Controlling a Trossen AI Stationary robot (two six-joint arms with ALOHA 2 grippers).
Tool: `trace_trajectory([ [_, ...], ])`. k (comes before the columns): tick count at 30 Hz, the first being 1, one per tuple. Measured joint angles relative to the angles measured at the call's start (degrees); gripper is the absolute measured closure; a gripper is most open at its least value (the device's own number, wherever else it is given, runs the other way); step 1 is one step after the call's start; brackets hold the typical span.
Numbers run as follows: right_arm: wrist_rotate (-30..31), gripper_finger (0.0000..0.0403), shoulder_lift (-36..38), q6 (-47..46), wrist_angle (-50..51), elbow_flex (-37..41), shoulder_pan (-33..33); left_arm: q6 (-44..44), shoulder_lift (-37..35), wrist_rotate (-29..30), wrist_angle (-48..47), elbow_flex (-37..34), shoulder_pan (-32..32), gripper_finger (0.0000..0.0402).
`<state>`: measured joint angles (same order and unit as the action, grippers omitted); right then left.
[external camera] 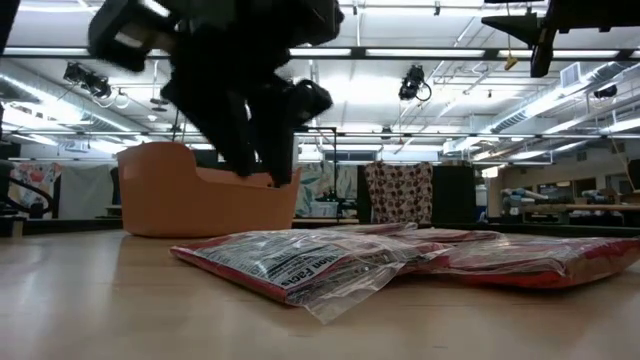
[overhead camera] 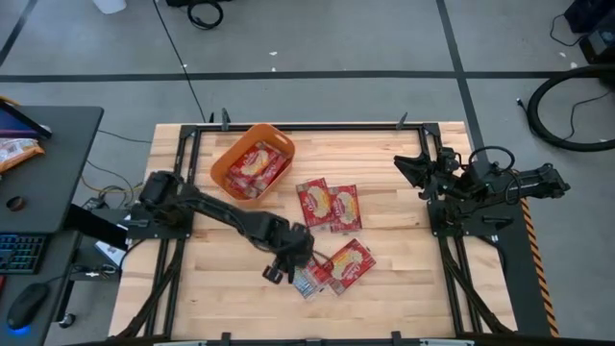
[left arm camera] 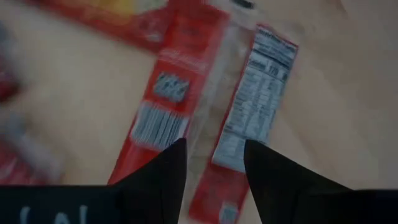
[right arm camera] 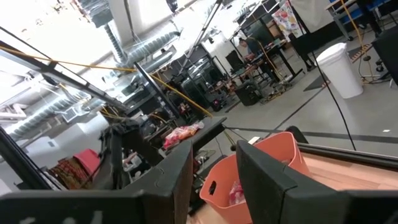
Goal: Sort popcorn bags into baskets
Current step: Put the red popcorn bag into the orange bin
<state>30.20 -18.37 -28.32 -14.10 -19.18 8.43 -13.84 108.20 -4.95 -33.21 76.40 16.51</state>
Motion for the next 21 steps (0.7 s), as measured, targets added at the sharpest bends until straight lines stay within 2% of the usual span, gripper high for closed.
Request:
trace_trajectory([
  [6,-0.22,0.0273,0.0,-1.68,0.02,0.0,0.02,-7.59,5.21,0.17,1.22,0.02,0.59,0.0239],
  [8,-0.24,0.0273,0.0,-1.84,0.02,0.0,0.0,-6.55,6.37,1.91,0.79,0.08,0.45,0.0239],
  [10,-0.27,0.0273,0.0,-2.29,-0.01,0.0,0.02,0.06,7.18,5.74,-0.36,0.31,0.12,0.0239],
  [14,-0.64,0.0273,0.0,-3.13,-0.01,0.0,0.02,21.03,7.19,12.21,-4.84,0.33,-1.97,0.0239],
  [17,-0.77,0.0273,0.0,-3.11,-0.01,0.0,0.07,35.48,6.72,14.57,-7.45,0.23,-3.67,0.0239],
  [19,-0.78,0.0273,0.0,-3.08,0.02,0.0,0.07,40.91,6.39,14.63,-7.77,0.15,-4.69,0.0239],
  [21,-0.81,0.0273,0.0,-3.08,-0.04,0.0,0.07,41.96,5.97,14.23,-7.51,0.09,-5.34,0.0239],
])
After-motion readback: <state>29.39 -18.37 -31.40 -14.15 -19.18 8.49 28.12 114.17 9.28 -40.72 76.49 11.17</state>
